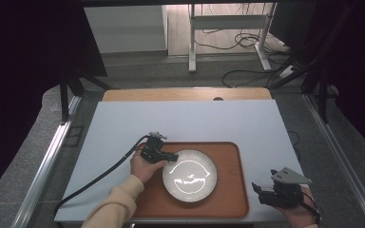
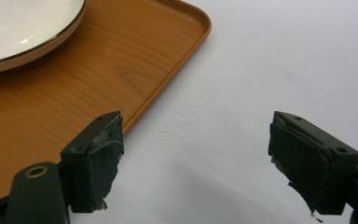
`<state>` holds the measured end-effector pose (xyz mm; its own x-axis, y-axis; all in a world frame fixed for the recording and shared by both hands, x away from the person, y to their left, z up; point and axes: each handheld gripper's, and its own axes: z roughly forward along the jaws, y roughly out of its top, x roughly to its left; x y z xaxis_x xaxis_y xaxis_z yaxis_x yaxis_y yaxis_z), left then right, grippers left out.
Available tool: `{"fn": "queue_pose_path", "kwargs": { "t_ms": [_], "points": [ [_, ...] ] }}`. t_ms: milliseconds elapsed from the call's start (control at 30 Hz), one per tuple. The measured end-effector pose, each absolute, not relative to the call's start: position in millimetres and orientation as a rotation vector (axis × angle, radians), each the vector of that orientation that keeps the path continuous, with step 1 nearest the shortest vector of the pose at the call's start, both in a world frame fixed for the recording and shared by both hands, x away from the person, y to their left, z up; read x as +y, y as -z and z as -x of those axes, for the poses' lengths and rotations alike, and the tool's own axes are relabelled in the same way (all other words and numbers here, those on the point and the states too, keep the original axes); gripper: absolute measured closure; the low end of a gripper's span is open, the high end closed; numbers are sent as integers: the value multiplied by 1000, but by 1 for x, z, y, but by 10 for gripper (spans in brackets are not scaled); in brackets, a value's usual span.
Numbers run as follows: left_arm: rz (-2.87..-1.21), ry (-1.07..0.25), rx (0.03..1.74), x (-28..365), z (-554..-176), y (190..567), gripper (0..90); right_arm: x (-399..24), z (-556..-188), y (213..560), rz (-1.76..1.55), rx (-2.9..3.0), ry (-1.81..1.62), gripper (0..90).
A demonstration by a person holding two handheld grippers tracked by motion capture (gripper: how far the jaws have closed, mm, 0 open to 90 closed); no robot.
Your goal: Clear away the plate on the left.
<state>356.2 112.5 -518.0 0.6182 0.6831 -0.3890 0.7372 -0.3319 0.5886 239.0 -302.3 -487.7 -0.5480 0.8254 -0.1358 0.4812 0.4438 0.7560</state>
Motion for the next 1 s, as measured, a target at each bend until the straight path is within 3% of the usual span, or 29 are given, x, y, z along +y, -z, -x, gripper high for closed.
{"fn": "queue_pose_path", "kwargs": {
  "t_ms": [300,367,433,467,600,1000],
  "points": [
    [-2076,50,1089,113,-355,515,730,-301,-239,488,-1090,2215,-925,186],
    [-2064,39,1076,115,-356,511,637,-301,-239,489,-1092,2217,-922,186],
    [-2051,21,1068,117,-355,508,608,-301,-239,489,-1093,2217,-924,186],
    [-2048,11,1066,117,-355,507,520,-302,-240,490,-1099,2214,-925,186],
    [-2056,-30,1048,119,-352,502,413,-304,-241,490,-1106,2208,-930,186],
    [-2104,-168,1006,126,-333,483,310,-301,-244,492,-1095,2230,-936,186]
  ]
}}
